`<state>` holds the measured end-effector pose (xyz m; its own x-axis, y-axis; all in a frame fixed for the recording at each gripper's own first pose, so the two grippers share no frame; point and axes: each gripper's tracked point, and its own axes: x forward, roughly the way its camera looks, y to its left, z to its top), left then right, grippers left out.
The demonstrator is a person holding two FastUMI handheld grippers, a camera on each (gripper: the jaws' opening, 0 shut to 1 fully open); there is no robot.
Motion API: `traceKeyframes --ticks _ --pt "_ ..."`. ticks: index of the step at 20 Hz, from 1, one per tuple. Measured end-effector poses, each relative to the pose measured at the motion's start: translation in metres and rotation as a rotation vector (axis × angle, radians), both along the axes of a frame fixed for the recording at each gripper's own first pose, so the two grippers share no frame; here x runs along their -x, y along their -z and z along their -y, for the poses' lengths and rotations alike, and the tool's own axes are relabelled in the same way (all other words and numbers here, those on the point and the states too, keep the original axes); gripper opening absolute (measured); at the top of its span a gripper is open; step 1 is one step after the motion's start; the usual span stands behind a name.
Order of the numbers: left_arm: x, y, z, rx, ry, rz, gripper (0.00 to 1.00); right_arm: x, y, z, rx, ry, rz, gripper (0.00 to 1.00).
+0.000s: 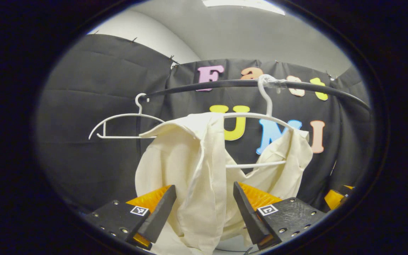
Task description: Grasp the clothes on the hanger with both hands and then place them into the laundry hamper below.
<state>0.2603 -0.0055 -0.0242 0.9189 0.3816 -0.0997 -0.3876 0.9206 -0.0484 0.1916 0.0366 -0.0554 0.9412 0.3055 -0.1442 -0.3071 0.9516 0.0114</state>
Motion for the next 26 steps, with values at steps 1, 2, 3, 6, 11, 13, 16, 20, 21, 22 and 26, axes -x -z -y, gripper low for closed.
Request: traceKeyframes --ticks 1,2,3,6,11,13,16,20,21,22,26 --pt "-0.003 0.002 -0.002 -0.003 -0.019 0.001 0.95 -0.003 0.002 -0.001 0.001 -0.013 -0.007 0.98" --pt "-0.006 0.002 -0.004 -0.006 -0.037 -0.001 0.95 -0.007 0.005 -0.004 0.001 -0.026 -0.014 0.98" --pt "-0.011 0.003 -0.006 -0.007 -0.056 -0.005 0.95 -0.010 0.007 -0.005 0.005 -0.040 -0.020 0.98" --pt "-0.017 0.002 -0.015 -0.019 -0.130 -0.009 0.95 -0.015 0.015 -0.008 0.019 -0.081 -0.038 0.98" --pt "-0.022 0.007 -0.028 -0.076 -0.215 -0.062 0.70 -0.021 0.026 -0.002 0.012 -0.127 -0.072 0.98" --pt "-0.020 0.006 -0.034 -0.119 -0.252 -0.077 0.58 -0.022 0.032 -0.001 0.008 -0.147 -0.092 0.98" --pt "-0.022 0.007 -0.029 -0.123 -0.223 -0.078 0.27 -0.020 0.043 0.000 0.018 -0.160 -0.119 0.98" --pt "-0.018 0.005 -0.025 -0.076 -0.154 -0.041 0.01 -0.019 0.045 -0.007 0.020 -0.151 -0.140 0.98" --pt "-0.015 0.004 -0.023 -0.070 -0.130 -0.039 0.01 -0.019 0.044 -0.013 0.022 -0.148 -0.141 0.98" --pt "-0.014 0.001 -0.021 -0.065 -0.097 -0.028 0.01 -0.015 0.041 -0.019 0.021 -0.145 -0.137 0.98" --pt "0.004 -0.009 -0.012 -0.063 0.028 0.017 0.01 0.004 0.020 -0.046 0.001 -0.126 -0.103 0.98"
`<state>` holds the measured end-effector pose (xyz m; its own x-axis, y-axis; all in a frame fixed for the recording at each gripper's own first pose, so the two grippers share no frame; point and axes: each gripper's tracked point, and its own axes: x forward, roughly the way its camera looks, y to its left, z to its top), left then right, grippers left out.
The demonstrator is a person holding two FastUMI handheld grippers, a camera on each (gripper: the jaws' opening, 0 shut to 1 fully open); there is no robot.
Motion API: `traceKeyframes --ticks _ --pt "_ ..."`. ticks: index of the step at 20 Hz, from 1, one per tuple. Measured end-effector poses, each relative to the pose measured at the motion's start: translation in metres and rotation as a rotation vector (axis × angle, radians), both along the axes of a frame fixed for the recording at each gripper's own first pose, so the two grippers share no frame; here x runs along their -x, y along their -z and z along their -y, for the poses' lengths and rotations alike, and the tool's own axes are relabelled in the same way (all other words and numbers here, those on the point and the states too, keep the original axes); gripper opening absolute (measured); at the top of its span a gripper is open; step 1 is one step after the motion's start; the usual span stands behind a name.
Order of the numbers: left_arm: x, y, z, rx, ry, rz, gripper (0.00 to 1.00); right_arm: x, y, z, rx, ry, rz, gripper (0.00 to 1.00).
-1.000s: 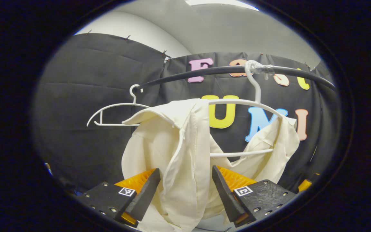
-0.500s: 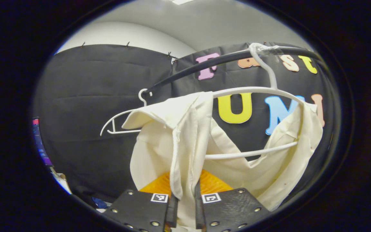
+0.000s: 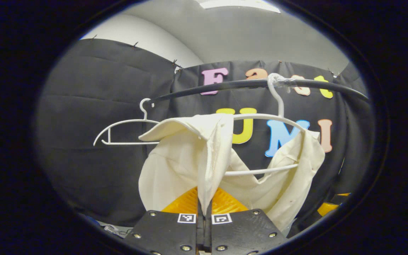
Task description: Grasp the clothes on the hanger with both hands and then place them into the laundry hamper below.
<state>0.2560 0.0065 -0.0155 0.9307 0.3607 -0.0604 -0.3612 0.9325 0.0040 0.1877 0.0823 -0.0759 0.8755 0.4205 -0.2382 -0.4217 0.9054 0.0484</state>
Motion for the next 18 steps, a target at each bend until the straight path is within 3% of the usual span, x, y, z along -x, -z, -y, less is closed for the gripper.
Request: traceKeyframes --ticks 6,10,14,18 --pt "0.026 -0.024 -0.002 0.051 0.162 0.062 0.01 0.024 -0.043 -0.048 -0.061 0.055 0.056 0.98" --pt "0.036 -0.027 -0.003 0.042 0.254 0.080 0.01 0.017 -0.050 -0.077 -0.062 0.088 0.057 0.98" --pt "0.037 -0.033 -0.009 0.043 0.268 0.105 0.01 -0.009 -0.043 -0.098 -0.024 0.094 0.033 0.98" --pt "0.038 -0.031 -0.018 0.044 0.231 0.113 0.01 -0.042 -0.041 -0.107 -0.004 0.103 0.058 0.98"
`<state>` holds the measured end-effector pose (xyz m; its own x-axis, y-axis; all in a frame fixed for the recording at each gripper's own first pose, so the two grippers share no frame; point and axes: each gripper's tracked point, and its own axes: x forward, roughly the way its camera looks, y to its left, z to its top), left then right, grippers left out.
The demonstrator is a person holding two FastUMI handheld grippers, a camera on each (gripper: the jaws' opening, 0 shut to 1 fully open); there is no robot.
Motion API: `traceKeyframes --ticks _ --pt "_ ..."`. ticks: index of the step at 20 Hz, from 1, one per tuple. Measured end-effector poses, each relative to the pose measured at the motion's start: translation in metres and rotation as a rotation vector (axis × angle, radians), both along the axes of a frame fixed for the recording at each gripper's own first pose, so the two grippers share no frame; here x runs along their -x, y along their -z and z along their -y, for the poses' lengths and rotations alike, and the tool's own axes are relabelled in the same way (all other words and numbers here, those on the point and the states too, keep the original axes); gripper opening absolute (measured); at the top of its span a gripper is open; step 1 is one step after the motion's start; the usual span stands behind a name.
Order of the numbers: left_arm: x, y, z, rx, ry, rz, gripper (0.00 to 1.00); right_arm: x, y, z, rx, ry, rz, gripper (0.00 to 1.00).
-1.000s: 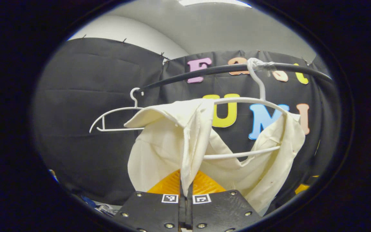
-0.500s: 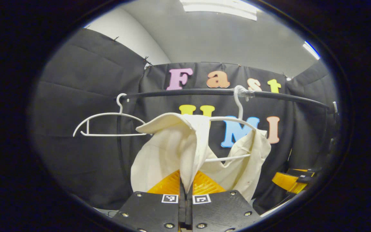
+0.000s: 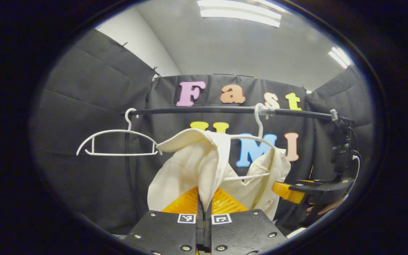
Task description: Grasp the clothes on the hanger with both hands and then place them into the laundry hamper below.
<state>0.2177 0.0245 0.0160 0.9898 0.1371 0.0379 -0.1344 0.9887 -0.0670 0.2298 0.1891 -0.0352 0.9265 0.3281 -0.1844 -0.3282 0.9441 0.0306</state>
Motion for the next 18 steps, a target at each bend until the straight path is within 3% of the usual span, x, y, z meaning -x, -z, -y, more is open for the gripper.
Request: traceKeyframes --ticks 9,10,11,14,15,18 --pt "-0.006 0.005 -0.001 -0.012 -0.066 -0.014 0.01 -0.049 0.017 -0.007 0.041 -0.041 0.000 0.93" --pt "-0.005 0.006 -0.001 -0.012 -0.073 -0.016 0.00 -0.052 0.016 -0.003 0.055 -0.042 0.013 0.75" --pt "-0.006 0.006 -0.001 -0.015 -0.080 -0.018 0.00 -0.055 0.015 -0.001 0.067 -0.051 0.027 0.66" --pt "-0.006 0.006 -0.002 -0.023 -0.094 -0.022 0.01 -0.058 0.011 0.003 0.065 -0.075 0.056 0.21" --pt "-0.005 0.006 -0.002 -0.025 -0.098 -0.022 0.01 -0.060 0.010 0.001 0.035 -0.099 0.052 0.11" --pt "-0.004 0.006 -0.003 -0.029 -0.108 -0.028 0.00 -0.059 0.001 0.002 -0.041 -0.136 0.052 0.03"
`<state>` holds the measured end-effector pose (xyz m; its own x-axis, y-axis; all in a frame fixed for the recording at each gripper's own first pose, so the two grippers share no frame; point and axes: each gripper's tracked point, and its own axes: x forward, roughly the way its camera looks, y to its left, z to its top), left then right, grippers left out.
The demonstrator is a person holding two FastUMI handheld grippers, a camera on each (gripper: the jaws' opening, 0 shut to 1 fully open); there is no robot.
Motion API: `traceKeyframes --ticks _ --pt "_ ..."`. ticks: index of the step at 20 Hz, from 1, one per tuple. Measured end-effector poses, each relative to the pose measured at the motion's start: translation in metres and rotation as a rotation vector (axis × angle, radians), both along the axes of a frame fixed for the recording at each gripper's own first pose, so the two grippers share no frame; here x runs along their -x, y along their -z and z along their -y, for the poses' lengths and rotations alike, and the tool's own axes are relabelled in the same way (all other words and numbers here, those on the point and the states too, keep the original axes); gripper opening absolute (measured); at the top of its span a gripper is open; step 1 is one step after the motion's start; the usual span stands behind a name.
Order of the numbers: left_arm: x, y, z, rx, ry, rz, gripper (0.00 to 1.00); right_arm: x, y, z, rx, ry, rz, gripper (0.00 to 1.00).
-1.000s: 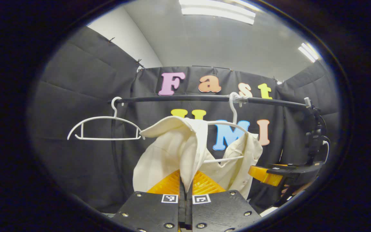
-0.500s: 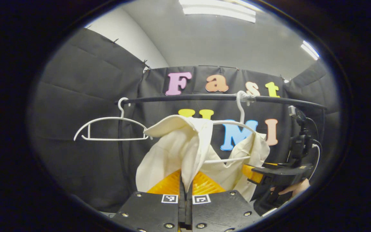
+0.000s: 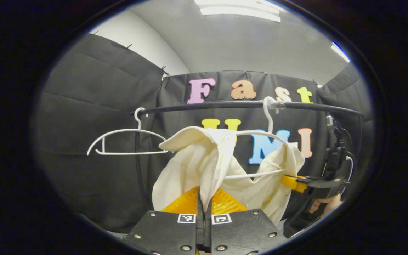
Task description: Grasp the clothes on the hanger with both hands and then place them into the laundry hamper below.
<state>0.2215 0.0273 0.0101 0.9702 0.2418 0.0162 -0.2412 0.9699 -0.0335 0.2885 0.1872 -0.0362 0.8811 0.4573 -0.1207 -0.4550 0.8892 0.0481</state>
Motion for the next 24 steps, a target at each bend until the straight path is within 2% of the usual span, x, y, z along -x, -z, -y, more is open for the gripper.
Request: traceKeyframes --ticks 3,4,5,7,11,14,15,18,21,24 --pt "0.002 -0.003 -0.002 0.027 0.001 -0.005 0.00 -0.016 -0.005 0.017 0.011 0.039 0.023 0.03" --pt "0.004 -0.006 -0.004 0.042 -0.005 0.000 0.00 -0.019 -0.006 0.021 0.010 0.052 0.023 0.00" --pt "0.006 -0.008 -0.007 0.049 -0.010 0.006 0.00 -0.025 -0.007 0.027 0.010 0.068 0.026 0.03" --pt "0.007 -0.011 -0.014 0.061 -0.018 0.013 0.01 -0.031 -0.014 0.037 -0.002 0.095 0.041 0.02" --pt "0.009 -0.017 -0.031 0.105 -0.032 0.033 0.00 -0.042 -0.021 0.044 0.011 0.125 0.065 0.00" --pt "0.014 -0.023 -0.047 0.109 -0.056 0.051 0.00 -0.047 -0.030 0.049 0.011 0.150 0.096 0.03" --pt "0.012 -0.021 -0.054 0.109 -0.064 0.047 0.01 -0.048 -0.031 0.052 0.003 0.159 0.097 0.00" --pt "0.013 -0.016 -0.075 0.134 -0.090 0.043 0.01 -0.060 -0.026 0.059 -0.028 0.194 0.073 0.03" --pt "0.027 0.004 -0.093 0.206 -0.104 0.014 0.01 -0.072 -0.022 0.074 -0.025 0.246 0.068 0.00" --pt "0.028 0.031 -0.093 0.240 -0.092 -0.026 0.00 -0.078 -0.012 0.082 -0.102 0.266 0.015 0.03"
